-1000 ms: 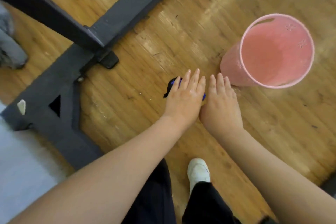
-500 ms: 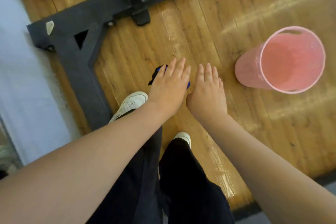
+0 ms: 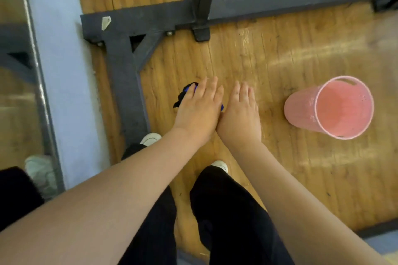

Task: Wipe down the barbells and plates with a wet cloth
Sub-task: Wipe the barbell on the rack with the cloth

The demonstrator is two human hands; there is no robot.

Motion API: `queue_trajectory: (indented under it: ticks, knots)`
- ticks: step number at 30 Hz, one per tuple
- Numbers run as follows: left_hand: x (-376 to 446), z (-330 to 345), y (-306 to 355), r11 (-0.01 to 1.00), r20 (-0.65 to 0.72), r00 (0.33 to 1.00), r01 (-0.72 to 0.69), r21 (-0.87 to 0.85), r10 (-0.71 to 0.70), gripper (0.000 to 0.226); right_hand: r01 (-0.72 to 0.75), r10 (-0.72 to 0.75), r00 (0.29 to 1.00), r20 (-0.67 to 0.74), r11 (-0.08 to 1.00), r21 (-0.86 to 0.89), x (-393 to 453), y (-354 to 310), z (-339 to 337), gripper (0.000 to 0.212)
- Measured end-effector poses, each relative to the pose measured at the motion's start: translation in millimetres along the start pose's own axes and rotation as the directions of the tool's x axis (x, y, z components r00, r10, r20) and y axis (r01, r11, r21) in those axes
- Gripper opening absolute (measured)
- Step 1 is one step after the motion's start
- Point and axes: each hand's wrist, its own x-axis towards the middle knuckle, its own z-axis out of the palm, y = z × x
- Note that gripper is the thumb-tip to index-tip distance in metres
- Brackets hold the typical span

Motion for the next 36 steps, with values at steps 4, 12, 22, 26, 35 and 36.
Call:
queue_trajectory:
  ticks: [4, 12, 22, 26, 35, 36]
  knots:
    - [-37, -41, -22, 0.999, -0.054, 0.998, 0.038, -0.018, -0.039, 0.068, 0.035, -0.034, 0.999, 0.025, 0.999, -0.039, -31, -40, -29, 0.068]
    - [-97, -147, -27, 0.996, -0.138, 0.987, 0.068, -0.063, -0.076, 0.063, 0.091, -0.091, 0.995, -0.027, 0.995, -0.033, -104, -92, -115, 0.071]
    - [-126, -256, -25, 0.998, -0.197, 0.98, 0.016, 0.059, -0.004, 0.064, 0.174, -0.175, 0.981, -0.086, 0.985, -0.022, -156, -122, -209, 0.068]
    - [-116, -294, -39, 0.998, -0.231, 0.972, -0.022, 0.057, 0.035, 0.06, 0.21, -0.214, 0.972, -0.097, 0.976, -0.051, -154, -148, -247, 0.068]
    - [-86, -389, -53, 0.993, -0.517, 0.848, -0.083, 0.086, 0.116, 0.066, 0.239, -0.248, 0.935, -0.255, 0.969, -0.065, -139, -180, -338, 0.071]
    - [-86, -399, -52, 0.993, -0.532, 0.838, -0.094, 0.076, 0.12, 0.068, 0.254, -0.261, 0.925, -0.275, 0.965, -0.06, -141, -179, -350, 0.072]
